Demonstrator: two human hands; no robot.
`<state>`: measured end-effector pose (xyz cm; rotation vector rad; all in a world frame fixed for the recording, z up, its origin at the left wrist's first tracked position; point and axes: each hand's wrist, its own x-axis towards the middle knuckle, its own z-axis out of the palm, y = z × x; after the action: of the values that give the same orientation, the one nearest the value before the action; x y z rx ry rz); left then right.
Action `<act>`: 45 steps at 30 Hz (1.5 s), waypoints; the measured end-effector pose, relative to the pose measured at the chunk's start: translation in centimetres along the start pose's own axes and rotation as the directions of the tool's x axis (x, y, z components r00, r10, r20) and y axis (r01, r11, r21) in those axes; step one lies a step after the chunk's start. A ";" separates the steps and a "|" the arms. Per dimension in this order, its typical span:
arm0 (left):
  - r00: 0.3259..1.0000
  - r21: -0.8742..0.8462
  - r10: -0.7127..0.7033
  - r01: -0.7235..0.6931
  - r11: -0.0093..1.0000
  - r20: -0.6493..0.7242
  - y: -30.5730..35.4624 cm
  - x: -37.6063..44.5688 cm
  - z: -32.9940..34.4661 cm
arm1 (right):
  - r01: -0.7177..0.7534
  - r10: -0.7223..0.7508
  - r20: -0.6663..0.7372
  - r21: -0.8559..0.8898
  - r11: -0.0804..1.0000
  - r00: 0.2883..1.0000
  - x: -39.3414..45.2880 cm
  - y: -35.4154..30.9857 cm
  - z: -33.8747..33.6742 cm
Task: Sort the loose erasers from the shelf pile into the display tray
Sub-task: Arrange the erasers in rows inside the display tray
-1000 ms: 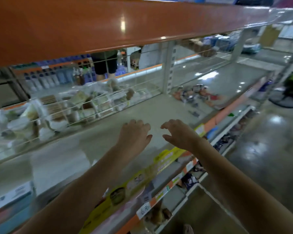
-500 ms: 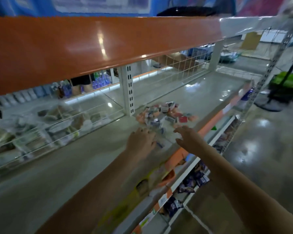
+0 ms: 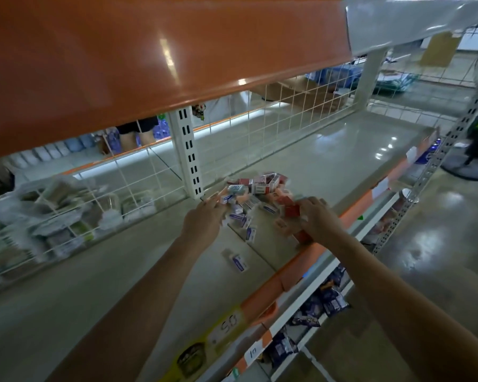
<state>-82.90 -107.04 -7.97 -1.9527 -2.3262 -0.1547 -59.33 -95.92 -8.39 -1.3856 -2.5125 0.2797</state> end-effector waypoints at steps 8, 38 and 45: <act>0.994 -0.027 0.001 -0.004 1.000 -0.106 -0.4 0.0 0.2 | 0.015 -0.010 -0.092 0.053 0.998 0.996 -0.1 -0.2 0.4; 0.676 -0.742 -0.728 0.429 0.515 -0.115 -15.5 -41.7 -12.0 | 0.051 -0.546 0.243 0.883 0.467 0.802 -17.9 -38.7 3.8; 0.652 -0.715 -0.754 0.491 0.499 -0.079 -22.2 -51.8 -13.4 | 0.096 -0.689 0.298 0.877 0.471 0.661 -23.7 -49.3 5.3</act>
<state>-95.67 -163.29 -2.36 -0.8605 -2.7618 -1.4389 -88.23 -142.19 -2.28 -0.2238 -2.4316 1.7913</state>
